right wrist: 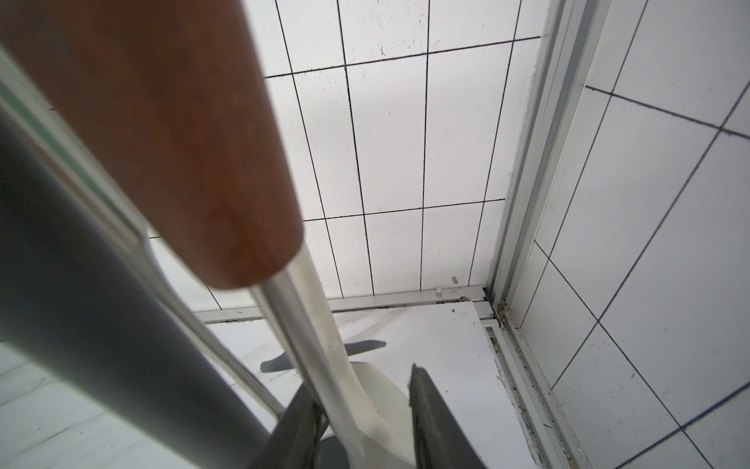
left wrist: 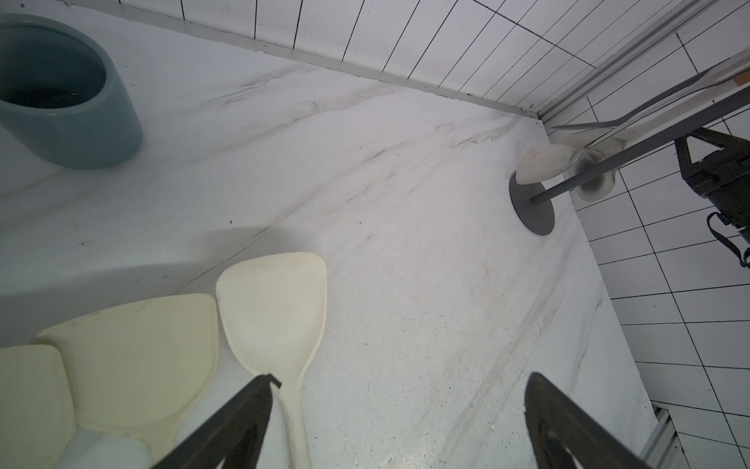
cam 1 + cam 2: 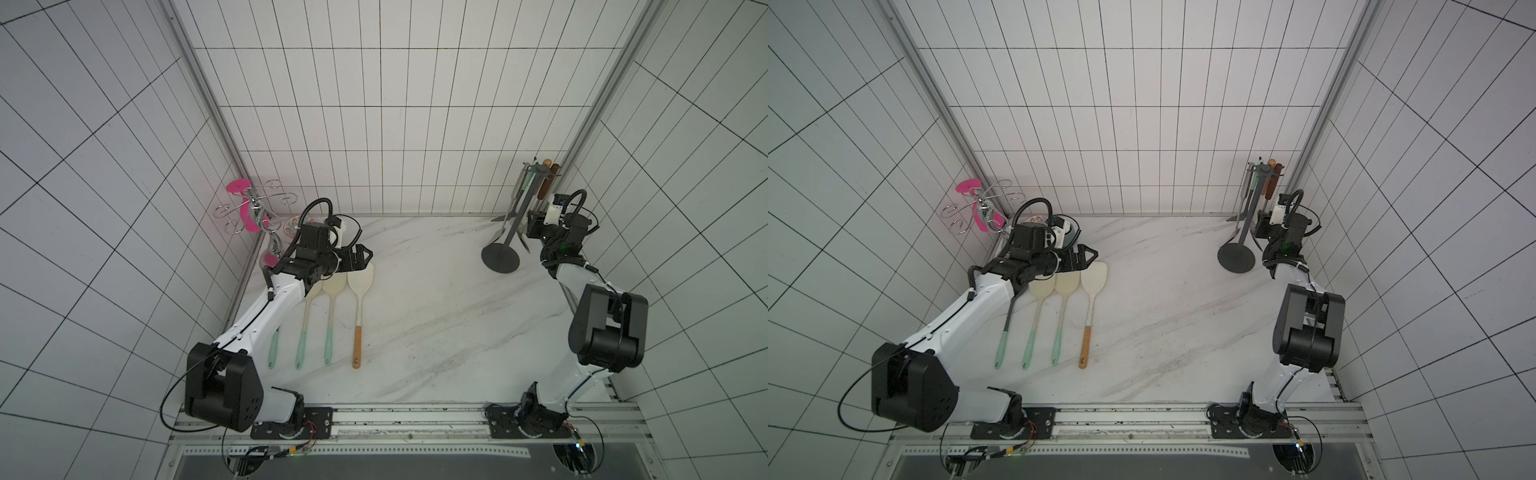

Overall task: Take the spatula off the kitchen utensil rack
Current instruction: Take off the spatula from the rack.

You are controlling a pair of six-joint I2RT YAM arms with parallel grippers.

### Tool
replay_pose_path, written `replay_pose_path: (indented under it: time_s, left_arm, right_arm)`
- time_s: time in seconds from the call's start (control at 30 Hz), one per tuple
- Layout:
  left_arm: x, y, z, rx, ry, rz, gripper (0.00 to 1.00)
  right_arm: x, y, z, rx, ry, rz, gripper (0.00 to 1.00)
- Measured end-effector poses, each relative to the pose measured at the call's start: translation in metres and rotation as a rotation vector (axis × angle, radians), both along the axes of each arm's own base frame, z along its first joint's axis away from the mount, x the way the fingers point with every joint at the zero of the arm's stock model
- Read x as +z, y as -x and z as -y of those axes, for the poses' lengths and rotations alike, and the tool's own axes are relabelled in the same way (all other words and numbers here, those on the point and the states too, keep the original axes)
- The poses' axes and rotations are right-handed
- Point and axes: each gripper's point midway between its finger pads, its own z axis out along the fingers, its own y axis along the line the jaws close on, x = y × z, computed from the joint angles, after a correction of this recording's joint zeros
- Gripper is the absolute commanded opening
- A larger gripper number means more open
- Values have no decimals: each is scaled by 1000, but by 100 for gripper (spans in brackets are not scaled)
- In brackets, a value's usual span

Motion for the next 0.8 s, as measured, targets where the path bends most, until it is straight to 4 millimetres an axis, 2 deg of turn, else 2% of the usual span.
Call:
replay_pose_path:
  time_s: [0.27,0.6,0.8]
  left_arm:
    - [-2,-1,0,0,-1,-6,98]
    - [-2,-1,0,-1,0,-6,98]
    - [-2,0,1,-2,1,-7,98]
  right_arm:
    - [-2,-6,8,-56,46,-8,29]
    - [1,-7,7,-72,90,-6,3]
    - [1,-9,0,-64,127,-10,0]
